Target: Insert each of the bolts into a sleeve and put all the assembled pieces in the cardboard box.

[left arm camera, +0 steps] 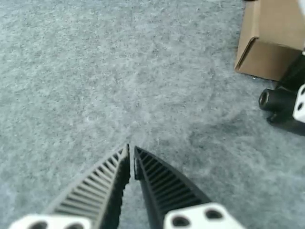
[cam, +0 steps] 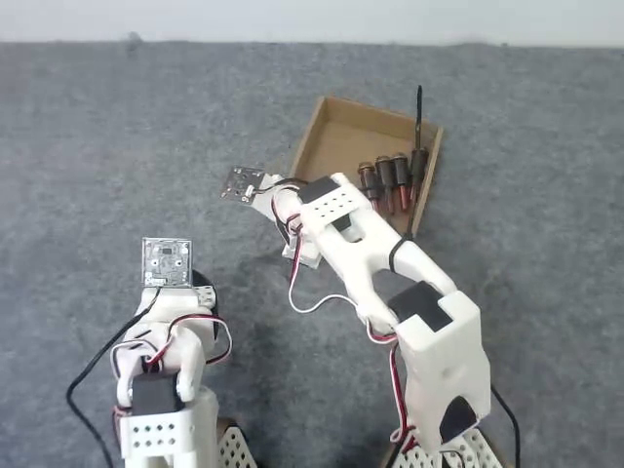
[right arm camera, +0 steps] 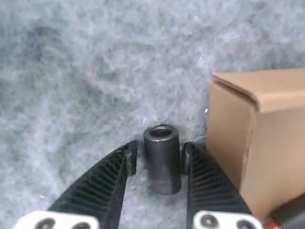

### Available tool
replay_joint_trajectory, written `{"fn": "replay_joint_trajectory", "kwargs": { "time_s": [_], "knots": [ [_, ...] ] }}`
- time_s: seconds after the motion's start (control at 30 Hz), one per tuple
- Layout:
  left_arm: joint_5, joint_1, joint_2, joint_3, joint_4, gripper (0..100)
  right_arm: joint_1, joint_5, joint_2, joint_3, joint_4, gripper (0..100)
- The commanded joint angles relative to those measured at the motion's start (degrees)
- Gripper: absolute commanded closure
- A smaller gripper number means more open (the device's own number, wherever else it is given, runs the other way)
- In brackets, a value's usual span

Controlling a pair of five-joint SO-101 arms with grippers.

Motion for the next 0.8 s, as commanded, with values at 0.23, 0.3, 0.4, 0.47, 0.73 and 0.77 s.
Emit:
{"fn": "replay_joint_trajectory", "kwargs": {
  "time_s": [0.23,0.3,0.4,0.47,0.73,0.77],
  "knots": [
    [-0.6,-0.5,-1.2,-0.6,-0.5,99,3.3,0.4,-3.7,-2.7,0.6,99.1],
    [-0.6,-0.5,-1.2,-0.6,-0.5,99,3.5,0.4,-6.7,-2.6,2.5,99.3],
    [-0.6,-0.5,-1.2,-0.6,-0.5,99,3.5,0.3,-12.4,-2.6,8.1,99.3],
    [-0.6,-0.5,-1.2,-0.6,-0.5,99,3.5,0.2,-16.3,-2.6,12.5,99.3],
    [-0.6,-0.5,-1.2,-0.6,-0.5,99,11.0,-15.6,-28.5,-2.5,25.9,99.3],
    [-0.6,-0.5,-1.2,-0.6,-0.5,99,12.9,-16.5,-29.6,-2.5,26.9,99.3]
  ]
}}
